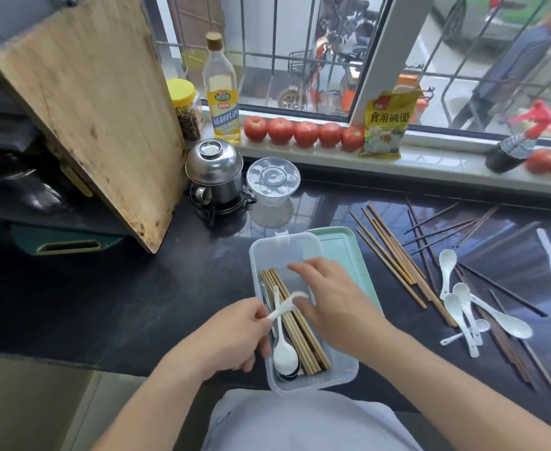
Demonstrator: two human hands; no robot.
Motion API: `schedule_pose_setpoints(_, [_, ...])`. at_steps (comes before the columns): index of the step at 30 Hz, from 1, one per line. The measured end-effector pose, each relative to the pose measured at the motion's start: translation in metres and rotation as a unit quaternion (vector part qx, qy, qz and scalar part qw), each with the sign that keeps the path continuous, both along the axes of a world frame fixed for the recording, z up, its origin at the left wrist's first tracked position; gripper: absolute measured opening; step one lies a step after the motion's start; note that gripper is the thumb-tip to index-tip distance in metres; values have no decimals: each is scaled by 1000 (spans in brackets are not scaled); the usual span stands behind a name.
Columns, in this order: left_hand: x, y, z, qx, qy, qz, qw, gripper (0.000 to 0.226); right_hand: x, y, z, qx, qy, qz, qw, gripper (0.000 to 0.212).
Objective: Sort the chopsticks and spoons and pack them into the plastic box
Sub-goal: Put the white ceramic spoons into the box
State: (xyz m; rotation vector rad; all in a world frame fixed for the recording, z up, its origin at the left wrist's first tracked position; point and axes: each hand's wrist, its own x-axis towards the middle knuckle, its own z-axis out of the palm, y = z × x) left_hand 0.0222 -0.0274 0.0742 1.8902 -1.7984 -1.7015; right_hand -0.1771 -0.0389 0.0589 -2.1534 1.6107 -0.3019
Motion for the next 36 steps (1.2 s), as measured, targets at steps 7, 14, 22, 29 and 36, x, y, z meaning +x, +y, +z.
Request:
schedule_pose_setpoints(7, [-43, 7, -9, 28, 159, 175, 971, 10, 27, 17, -9, 337, -398, -301, 799, 27])
schedule_pose_setpoints(14, [-28, 8, -30, -74, 101, 69, 990, 10, 19, -6, -24, 325, -393, -375, 774, 31])
schedule_pose_setpoints(22, [31, 16, -36, -71, 38, 234, 969, 19, 25, -49, -5, 231, 325, 226, 889, 14])
schedule_pose_setpoints(29, [29, 35, -35, -58, 41, 199, 977, 18, 51, -39, -55, -14, 482, 528, 699, 20])
schedule_pose_setpoints(36, [28, 45, -38, -54, 40, 205, 977, 17, 22, -54, -83, -143, 315, 606, 716, 24])
